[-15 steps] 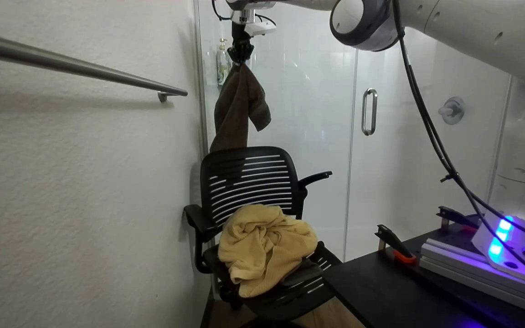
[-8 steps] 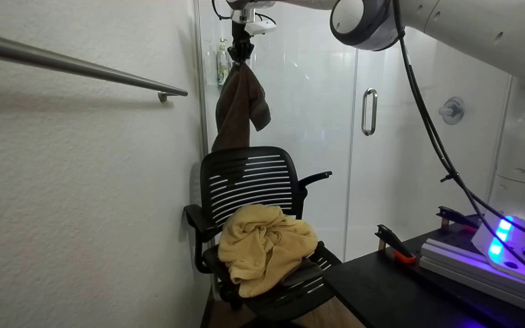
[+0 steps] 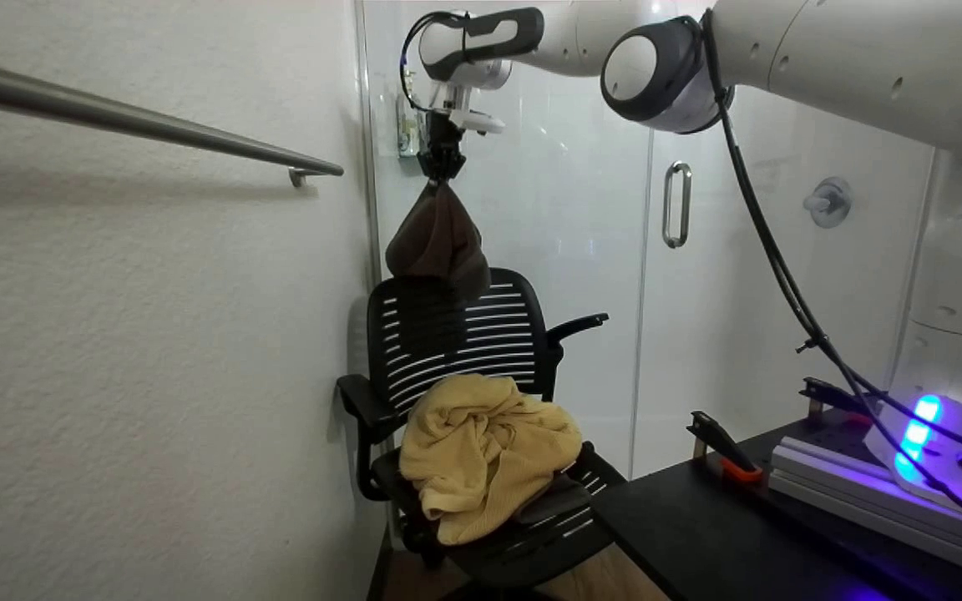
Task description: Hang the dark towel on the back of the chair
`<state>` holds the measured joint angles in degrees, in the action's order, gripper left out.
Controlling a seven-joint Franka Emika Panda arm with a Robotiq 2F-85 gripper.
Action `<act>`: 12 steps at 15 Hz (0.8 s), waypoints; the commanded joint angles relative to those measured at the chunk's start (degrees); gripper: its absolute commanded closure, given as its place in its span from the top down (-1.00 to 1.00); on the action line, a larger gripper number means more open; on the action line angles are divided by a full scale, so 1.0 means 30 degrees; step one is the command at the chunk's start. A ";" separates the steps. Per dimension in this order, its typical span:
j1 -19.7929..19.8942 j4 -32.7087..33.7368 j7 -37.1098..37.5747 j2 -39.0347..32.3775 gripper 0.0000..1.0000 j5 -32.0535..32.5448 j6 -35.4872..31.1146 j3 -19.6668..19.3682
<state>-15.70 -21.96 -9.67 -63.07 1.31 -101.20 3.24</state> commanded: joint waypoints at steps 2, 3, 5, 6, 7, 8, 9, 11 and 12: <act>0.0190 -0.0515 0.1023 -0.1110 -0.94 -0.1904 0.1789 0.1393; 0.0121 -0.0523 0.1428 -0.1254 -0.94 -0.2126 0.2459 0.1533; -0.0045 0.0923 0.2405 -0.2363 -0.94 -0.2348 0.3801 0.1665; -0.0049 0.1000 0.2917 -0.2539 -0.94 -0.2383 0.4198 0.1628; 0.0020 0.1179 0.3298 -0.2772 -0.94 -0.2625 0.4286 0.1768; 0.0135 0.0845 0.3795 -0.2706 -0.28 -0.2783 0.4204 0.1810; 0.0252 0.0290 0.4026 -0.2523 -0.24 -0.2958 0.3846 0.1882; 0.0362 0.0419 0.4433 -0.2747 0.00 -0.3236 0.3746 0.1960; 0.0413 0.0435 0.4669 -0.2744 0.13 -0.3282 0.3772 0.1920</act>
<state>-15.47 -21.40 2.35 -70.82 -7.02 -90.62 8.05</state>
